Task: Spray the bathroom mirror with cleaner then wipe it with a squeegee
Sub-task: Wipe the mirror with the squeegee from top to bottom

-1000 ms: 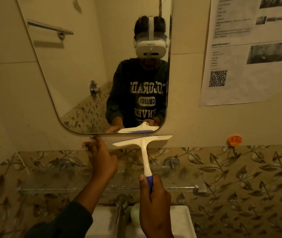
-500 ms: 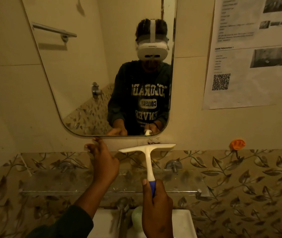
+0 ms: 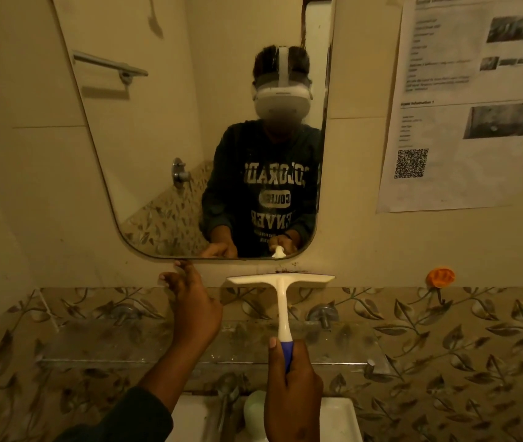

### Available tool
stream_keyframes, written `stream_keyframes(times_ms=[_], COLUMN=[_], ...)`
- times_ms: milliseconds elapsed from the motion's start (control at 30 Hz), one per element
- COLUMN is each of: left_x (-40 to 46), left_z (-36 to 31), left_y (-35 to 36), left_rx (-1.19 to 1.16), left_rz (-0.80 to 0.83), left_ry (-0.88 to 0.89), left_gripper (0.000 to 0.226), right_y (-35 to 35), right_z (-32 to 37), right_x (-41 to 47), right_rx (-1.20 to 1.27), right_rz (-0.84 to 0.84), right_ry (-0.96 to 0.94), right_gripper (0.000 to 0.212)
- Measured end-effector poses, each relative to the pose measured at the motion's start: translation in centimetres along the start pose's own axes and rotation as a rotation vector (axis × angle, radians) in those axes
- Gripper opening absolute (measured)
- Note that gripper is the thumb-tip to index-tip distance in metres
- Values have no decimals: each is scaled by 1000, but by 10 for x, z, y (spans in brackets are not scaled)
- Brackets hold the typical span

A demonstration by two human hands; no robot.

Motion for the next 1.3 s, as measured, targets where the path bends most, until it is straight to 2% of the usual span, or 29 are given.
stream_keyframes(times_ms=[167,433,567,667,733,833,967,1067,1167,1233,1300], left_x=[1,1,0,0,-1,-2,0,0,2,4,6], left_z=[0,1,3,5,4,1,-1,-1,-2,-1,1], left_y=[0,-3,-5,-6,-8,-11,-18,-24,-32,-35,-38], left_rx=[53,69,111,131,142,158,241,288,254,294,313], left_rz=[6,10,15,42,63,78,142,174,182,211,211], left_ry=[-1,20,29,33,13,39,40,57,67,64,65], left_gripper=[94,97,98,102,101,98,104,98,84,90,88], right_y=[1,0,1,4,11,22,38,51,56,54,48], right_z=[14,-2,2,19,41,92,175,217,218,194,160], right_x=[2,-1,0,2,4,13,36,58,70,65,54], right_rx=[41,-21,-28,-56,-42,42,147,117,59,103,94], right_rz=[-66,-38,-68,-92,-59,1,91,87,87,102,72], right_ry=[-86,-16,-8,-98,-181,-352,-576,-657,-620,-557,-486], right_gripper=[31,16,19,24,25,38,20,18,14,11,18])
Point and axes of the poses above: each hand's wrist, its own x-axis towards the middle knuckle, its own y-axis out of the palm, z = x × y, the point moved 3 cm from there along x, towards the middle knuckle, and after that the axes turned 12 degrees about x, right-handed, at the moved point
